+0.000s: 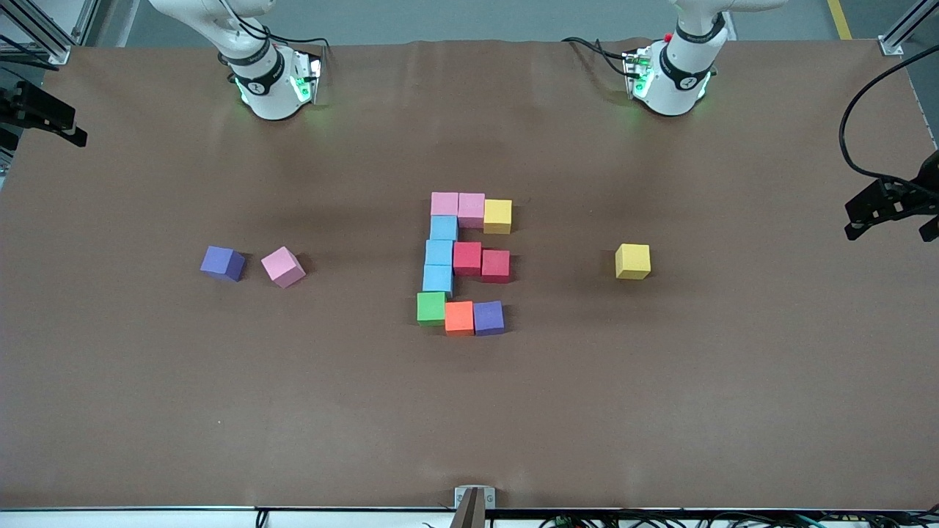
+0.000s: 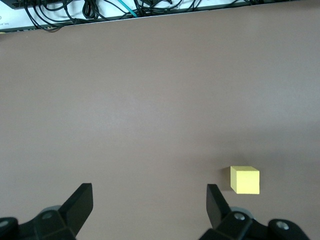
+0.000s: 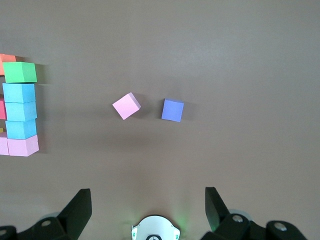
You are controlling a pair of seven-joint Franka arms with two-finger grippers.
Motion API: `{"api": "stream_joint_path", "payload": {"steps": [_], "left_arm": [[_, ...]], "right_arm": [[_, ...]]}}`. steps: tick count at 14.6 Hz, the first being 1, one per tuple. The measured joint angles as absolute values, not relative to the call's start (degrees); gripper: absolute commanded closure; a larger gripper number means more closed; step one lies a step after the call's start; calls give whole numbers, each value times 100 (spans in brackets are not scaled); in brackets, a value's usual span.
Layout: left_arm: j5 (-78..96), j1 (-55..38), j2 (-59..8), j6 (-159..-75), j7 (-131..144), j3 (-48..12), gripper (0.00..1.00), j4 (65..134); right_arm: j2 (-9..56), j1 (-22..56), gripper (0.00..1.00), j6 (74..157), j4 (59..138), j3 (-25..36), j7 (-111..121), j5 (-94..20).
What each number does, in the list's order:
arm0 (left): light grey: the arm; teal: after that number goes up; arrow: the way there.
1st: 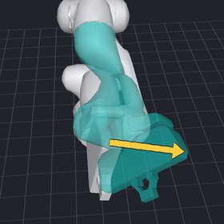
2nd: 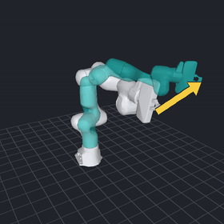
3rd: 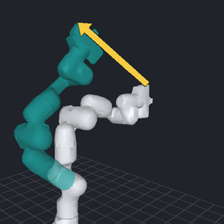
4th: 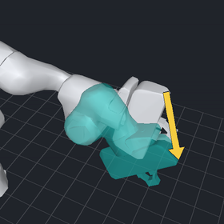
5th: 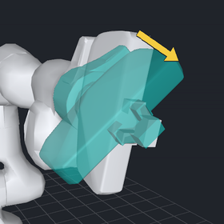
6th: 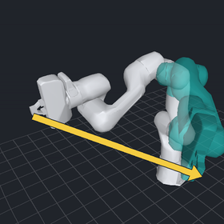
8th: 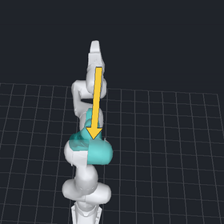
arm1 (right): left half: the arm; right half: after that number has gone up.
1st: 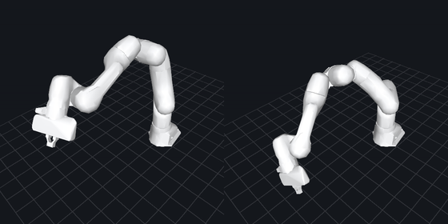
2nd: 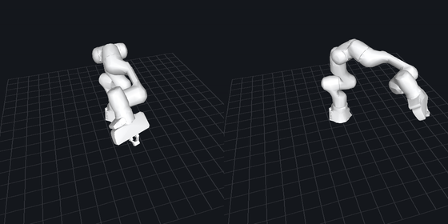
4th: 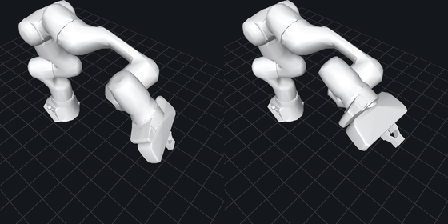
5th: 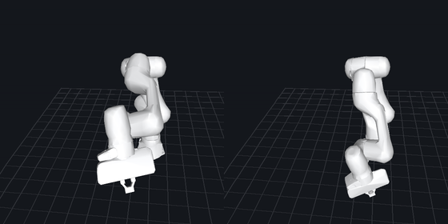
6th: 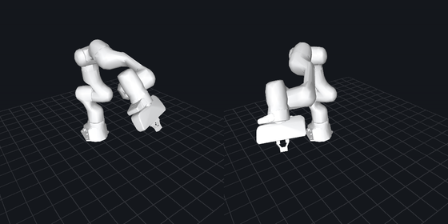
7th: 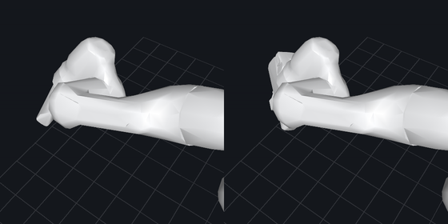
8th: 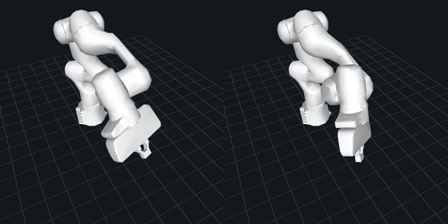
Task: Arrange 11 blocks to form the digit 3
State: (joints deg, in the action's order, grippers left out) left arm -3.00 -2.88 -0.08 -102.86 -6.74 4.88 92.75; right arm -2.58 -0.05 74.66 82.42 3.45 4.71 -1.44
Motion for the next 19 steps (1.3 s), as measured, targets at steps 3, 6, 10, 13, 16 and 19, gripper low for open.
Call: {"api": "stream_joint_path", "payload": {"steps": [3, 6, 10, 13, 16, 19], "left_arm": [[-300, -267, 88, -9962, -735, 487, 0, 9218], [-299, -293, 129, -9570, -620, 445, 0, 9026], [-299, -296, 136, -9297, -221, 276, 0, 8901], [-299, -283, 136, -9264, -220, 272, 0, 8898], [-299, -281, 136, -9261, -214, 272, 0, 8897], [-299, -282, 136, -9260, -153, 272, 0, 8896]], "right_arm": [[-258, -2, 0, 7466, 8242, 342, 471, -144], [-258, 2, 0, 7466, 8242, 335, 471, -144], [-258, 4, 0, 7466, 8242, 334, 471, -144], [-258, 5, 0, 7466, 8242, 334, 471, -144], [-258, 5, 0, 7466, 8242, 334, 471, -144], [-258, 6, 0, 7466, 8242, 334, 471, -144]]}}
